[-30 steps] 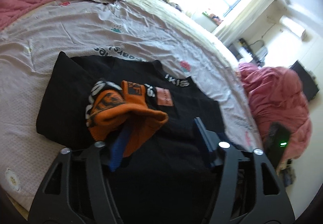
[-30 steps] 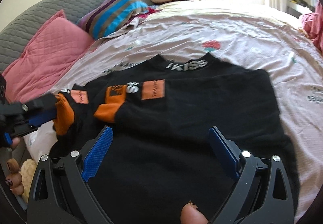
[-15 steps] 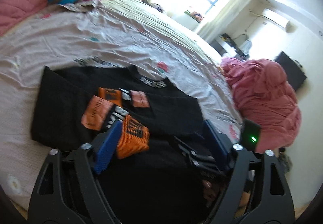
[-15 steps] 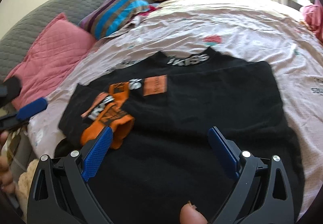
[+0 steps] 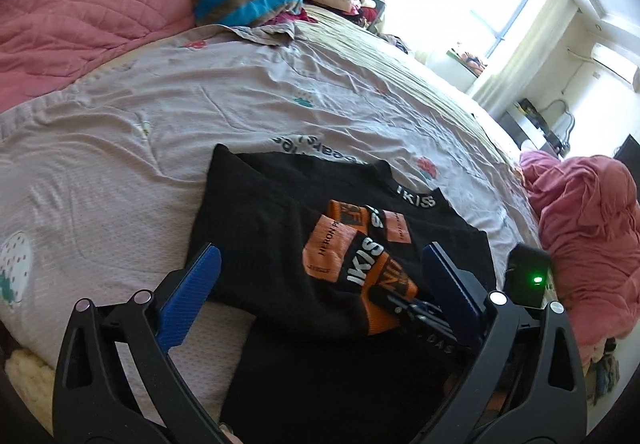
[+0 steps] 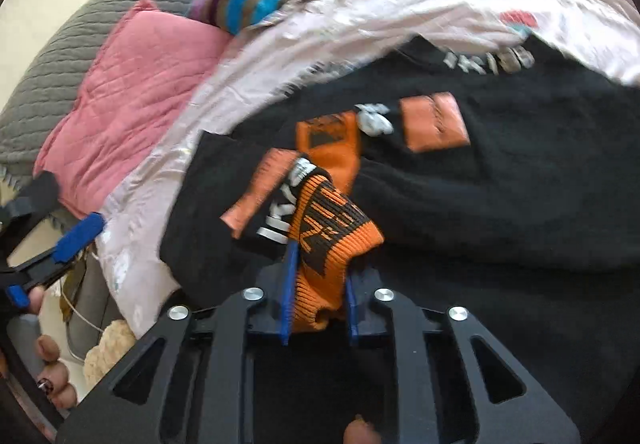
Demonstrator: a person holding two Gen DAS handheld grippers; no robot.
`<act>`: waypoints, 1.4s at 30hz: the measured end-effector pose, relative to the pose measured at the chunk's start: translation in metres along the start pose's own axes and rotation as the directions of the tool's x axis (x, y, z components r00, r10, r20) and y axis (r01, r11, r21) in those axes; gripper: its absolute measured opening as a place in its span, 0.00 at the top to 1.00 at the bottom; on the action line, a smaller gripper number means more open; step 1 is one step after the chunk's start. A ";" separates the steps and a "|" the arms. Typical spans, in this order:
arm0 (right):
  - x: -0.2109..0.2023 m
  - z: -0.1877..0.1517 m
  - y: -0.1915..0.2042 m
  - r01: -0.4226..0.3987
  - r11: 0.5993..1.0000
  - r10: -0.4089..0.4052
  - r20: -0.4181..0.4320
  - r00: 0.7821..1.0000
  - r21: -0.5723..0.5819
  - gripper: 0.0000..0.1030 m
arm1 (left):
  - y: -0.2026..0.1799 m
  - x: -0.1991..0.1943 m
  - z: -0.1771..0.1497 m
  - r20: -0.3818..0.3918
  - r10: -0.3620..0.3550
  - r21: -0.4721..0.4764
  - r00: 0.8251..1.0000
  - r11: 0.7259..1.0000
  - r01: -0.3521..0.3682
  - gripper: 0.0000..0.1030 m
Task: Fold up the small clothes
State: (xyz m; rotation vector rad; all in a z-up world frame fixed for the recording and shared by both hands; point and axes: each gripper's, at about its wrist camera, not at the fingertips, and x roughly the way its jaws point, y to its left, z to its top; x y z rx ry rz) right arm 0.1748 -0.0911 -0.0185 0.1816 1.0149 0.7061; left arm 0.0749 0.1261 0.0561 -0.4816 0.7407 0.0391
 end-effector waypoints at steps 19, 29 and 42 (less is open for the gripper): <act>-0.130 0.073 -0.007 0.253 0.945 -0.153 0.406 0.901 -0.205 0.89 | 0.014 -0.014 0.002 0.042 0.034 -0.011 0.999 0.999 -0.033 0.09; -0.140 0.047 -0.077 0.387 0.916 -0.318 0.399 0.860 -0.106 0.91 | -0.004 0.004 -0.003 0.012 0.041 0.038 0.999 0.998 -0.042 0.09; -0.125 0.033 -0.108 0.409 0.910 -0.366 0.335 0.868 -0.066 0.91 | -0.048 0.065 -0.003 -0.069 0.065 0.150 0.995 0.987 -0.054 0.10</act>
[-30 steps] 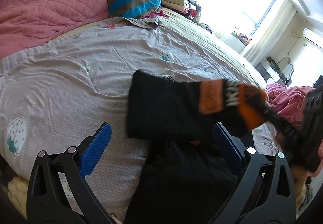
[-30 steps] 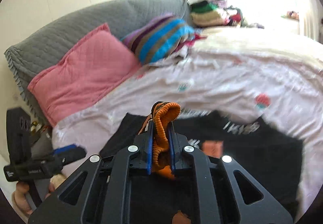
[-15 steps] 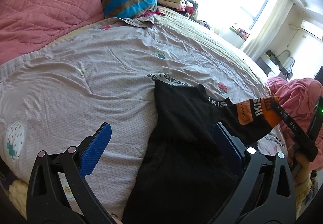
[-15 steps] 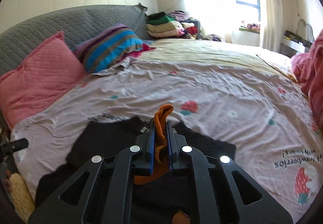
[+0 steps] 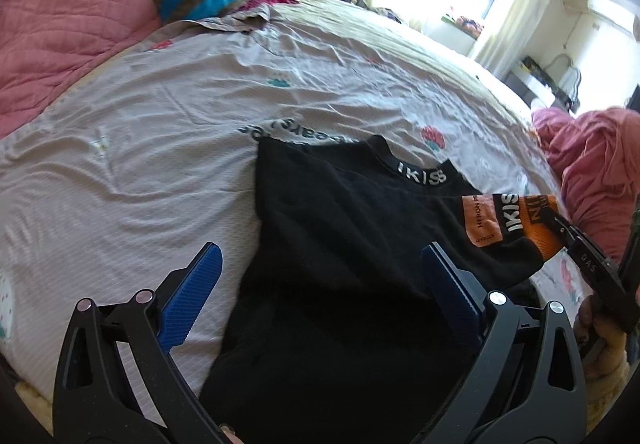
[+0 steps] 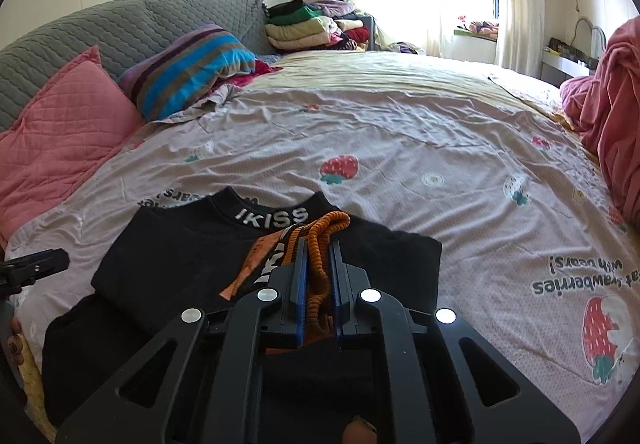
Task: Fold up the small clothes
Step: 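Fold the sweatshirt side inward over the body with the right gripper, then open the right gripper and withdraw from the folded sweatshirt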
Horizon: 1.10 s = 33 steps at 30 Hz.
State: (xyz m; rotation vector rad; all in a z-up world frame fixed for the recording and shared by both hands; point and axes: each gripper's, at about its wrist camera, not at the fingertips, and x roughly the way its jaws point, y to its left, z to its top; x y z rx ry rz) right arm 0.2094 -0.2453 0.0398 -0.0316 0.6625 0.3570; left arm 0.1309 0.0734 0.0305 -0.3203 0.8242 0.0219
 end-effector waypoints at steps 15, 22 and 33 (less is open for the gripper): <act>0.007 -0.008 -0.015 0.014 0.999 -0.013 -0.040 0.999 0.035 0.87 | -0.029 0.039 0.010 -0.048 0.035 0.089 0.998 0.996 -0.030 0.10; 0.012 -0.015 0.006 -0.040 0.999 0.040 -0.080 0.996 0.003 0.71 | -0.031 0.051 0.011 -0.068 0.046 0.111 0.997 0.993 -0.039 0.31; 0.032 -0.035 0.044 -0.128 0.988 0.110 -0.190 0.976 -0.084 0.61 | -0.022 0.080 -0.009 -0.161 0.024 0.126 0.987 0.992 -0.003 0.68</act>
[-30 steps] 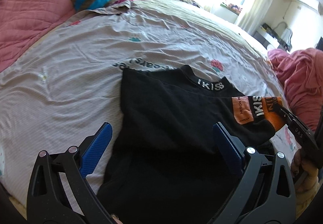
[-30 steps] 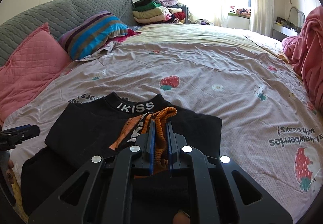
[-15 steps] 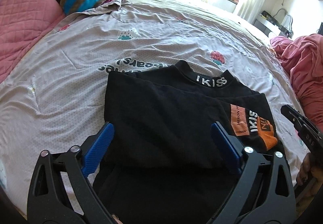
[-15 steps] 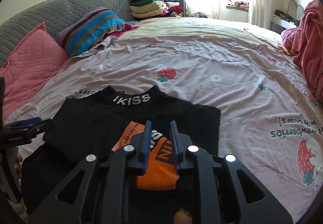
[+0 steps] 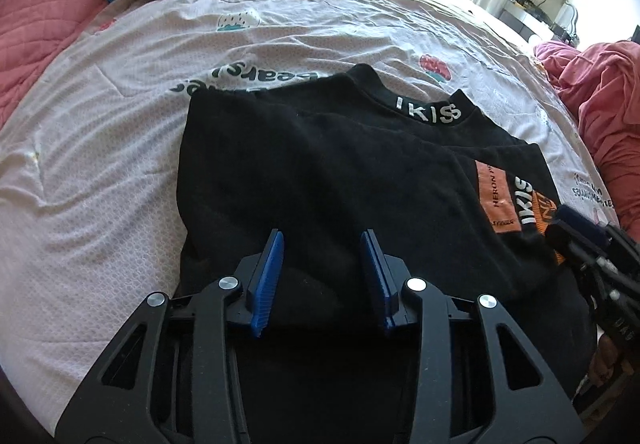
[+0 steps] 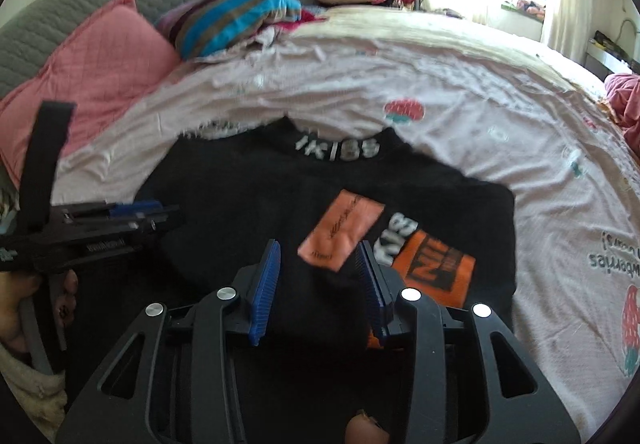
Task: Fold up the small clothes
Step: 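Open the right gripper and withdraw from the folded sweatshirt, then move both open grippers to the hem of the black sweatshirt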
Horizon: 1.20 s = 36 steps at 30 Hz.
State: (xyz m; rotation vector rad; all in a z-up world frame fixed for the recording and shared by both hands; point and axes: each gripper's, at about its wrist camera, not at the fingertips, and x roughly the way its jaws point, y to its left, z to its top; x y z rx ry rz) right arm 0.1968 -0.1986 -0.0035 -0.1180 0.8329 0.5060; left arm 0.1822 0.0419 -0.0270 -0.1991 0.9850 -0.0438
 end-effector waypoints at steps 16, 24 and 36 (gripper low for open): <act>0.012 -0.018 0.008 0.142 0.990 -0.143 -0.067 0.987 -0.026 0.40 | 0.004 -0.006 -0.008 0.020 -0.015 -0.026 1.000 1.000 0.015 0.68; -0.012 -0.014 0.011 0.160 0.987 -0.161 -0.009 0.987 -0.023 0.24 | -0.007 -0.024 -0.011 0.036 -0.027 -0.009 0.999 1.000 0.028 0.57; -0.061 -0.022 -0.004 0.244 0.970 -0.243 0.075 0.967 -0.010 0.19 | -0.030 -0.064 -0.027 0.078 -0.048 0.046 0.996 0.998 0.045 0.36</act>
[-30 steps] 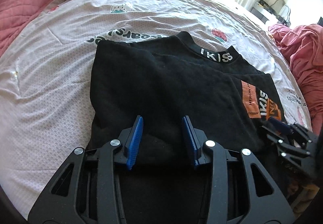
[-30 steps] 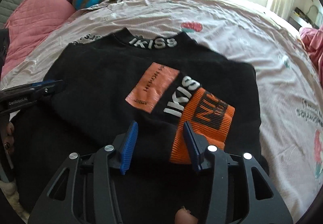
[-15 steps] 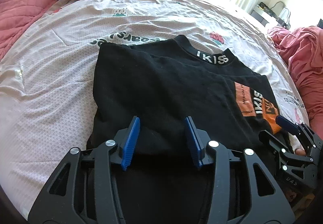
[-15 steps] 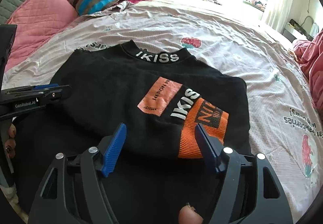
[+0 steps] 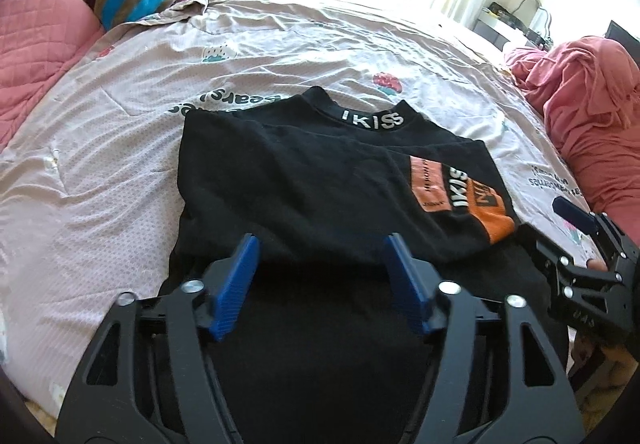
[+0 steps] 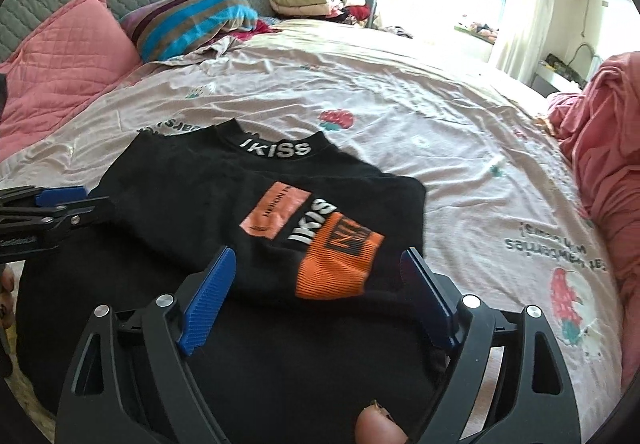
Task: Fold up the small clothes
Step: 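Move both open grippers to the hem of the black sweatshirt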
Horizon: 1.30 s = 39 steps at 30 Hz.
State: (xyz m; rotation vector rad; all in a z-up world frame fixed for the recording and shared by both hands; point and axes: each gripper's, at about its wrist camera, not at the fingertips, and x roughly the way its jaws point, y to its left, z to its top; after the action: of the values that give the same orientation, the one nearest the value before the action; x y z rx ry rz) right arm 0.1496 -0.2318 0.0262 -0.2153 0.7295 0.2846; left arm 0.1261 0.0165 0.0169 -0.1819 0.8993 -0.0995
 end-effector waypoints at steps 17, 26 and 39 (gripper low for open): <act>-0.061 -0.028 -0.025 0.133 0.991 -0.130 0.079 0.988 -0.025 0.09 | -0.010 -0.051 -0.023 0.061 0.034 0.021 0.998 0.999 -0.036 0.20; -0.082 -0.052 -0.043 0.172 0.985 -0.172 0.072 0.983 -0.006 0.09 | -0.012 -0.056 -0.047 0.030 0.058 0.036 0.998 0.998 -0.059 0.20; -0.083 -0.096 -0.050 0.142 0.990 -0.142 -0.023 0.990 -0.010 0.09 | 0.011 -0.065 -0.085 -0.026 0.130 0.011 0.991 0.991 -0.130 0.20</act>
State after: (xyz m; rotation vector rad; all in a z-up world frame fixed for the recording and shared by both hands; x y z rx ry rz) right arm 0.0475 -0.3219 0.0179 -0.2774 0.7322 0.1493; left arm 0.0190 0.0279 0.0131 -0.1129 0.9346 0.0150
